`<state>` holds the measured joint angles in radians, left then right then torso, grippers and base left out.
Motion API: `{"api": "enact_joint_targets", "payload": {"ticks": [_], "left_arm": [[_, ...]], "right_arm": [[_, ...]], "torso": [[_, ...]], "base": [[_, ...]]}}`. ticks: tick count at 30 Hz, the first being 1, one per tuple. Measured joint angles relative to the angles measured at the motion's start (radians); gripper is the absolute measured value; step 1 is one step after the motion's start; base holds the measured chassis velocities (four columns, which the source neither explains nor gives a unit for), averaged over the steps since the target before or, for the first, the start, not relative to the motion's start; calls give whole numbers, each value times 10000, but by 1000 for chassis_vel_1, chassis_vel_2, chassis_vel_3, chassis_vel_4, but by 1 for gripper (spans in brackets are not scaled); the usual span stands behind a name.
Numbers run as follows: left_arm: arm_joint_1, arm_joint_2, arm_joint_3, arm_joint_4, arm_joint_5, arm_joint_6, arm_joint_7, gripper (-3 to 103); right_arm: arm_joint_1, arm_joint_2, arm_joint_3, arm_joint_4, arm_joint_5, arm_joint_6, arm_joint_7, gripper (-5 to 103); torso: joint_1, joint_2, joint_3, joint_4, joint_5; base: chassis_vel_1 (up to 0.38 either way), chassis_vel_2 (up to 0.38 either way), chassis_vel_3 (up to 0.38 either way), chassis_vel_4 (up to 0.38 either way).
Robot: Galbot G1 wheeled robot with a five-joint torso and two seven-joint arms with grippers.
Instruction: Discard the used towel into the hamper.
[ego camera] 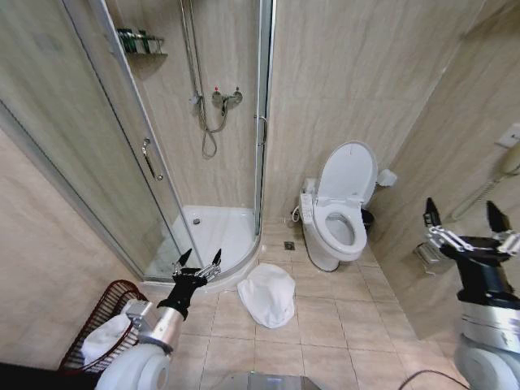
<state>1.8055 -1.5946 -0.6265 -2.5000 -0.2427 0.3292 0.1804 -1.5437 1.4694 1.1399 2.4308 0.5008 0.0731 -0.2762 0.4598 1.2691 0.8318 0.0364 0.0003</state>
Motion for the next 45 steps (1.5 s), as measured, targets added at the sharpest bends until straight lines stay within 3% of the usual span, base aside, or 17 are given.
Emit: {"api": "enact_joint_targets", "payload": {"ticks": [15, 25, 33, 42, 45], "left_arm": [[0, 0, 0, 0, 0, 0, 0, 99], [0, 0, 0, 0, 0, 0, 0, 99], [0, 0, 0, 0, 0, 0, 0, 99], [0, -1, 0, 0, 0, 0, 0, 99], [0, 0, 0, 0, 0, 0, 0, 99]], "right_arm": [[-184, -125, 232, 448, 152, 200, 63, 100], [-570, 214, 126, 631, 16, 534, 224, 100], [-475, 321, 101, 262, -375, 1337, 131, 100], [-382, 348, -109, 250, -400, 1217, 664, 100], [-570, 581, -111, 240, -773, 351, 1017, 100]], "torso": [[-383, -849, -471, 0, -4], [-615, -1348, -740, -1, -4], [-814, -1798, -987, -1, -3], [-1010, -2227, -1222, 1, -5], [-1089, -2408, -1322, -3, -2]], "base": [[0, 0, 0, 0], [0, 0, 0, 0], [0, 0, 0, 0], [0, 0, 0, 0], [0, 0, 0, 0]]}}
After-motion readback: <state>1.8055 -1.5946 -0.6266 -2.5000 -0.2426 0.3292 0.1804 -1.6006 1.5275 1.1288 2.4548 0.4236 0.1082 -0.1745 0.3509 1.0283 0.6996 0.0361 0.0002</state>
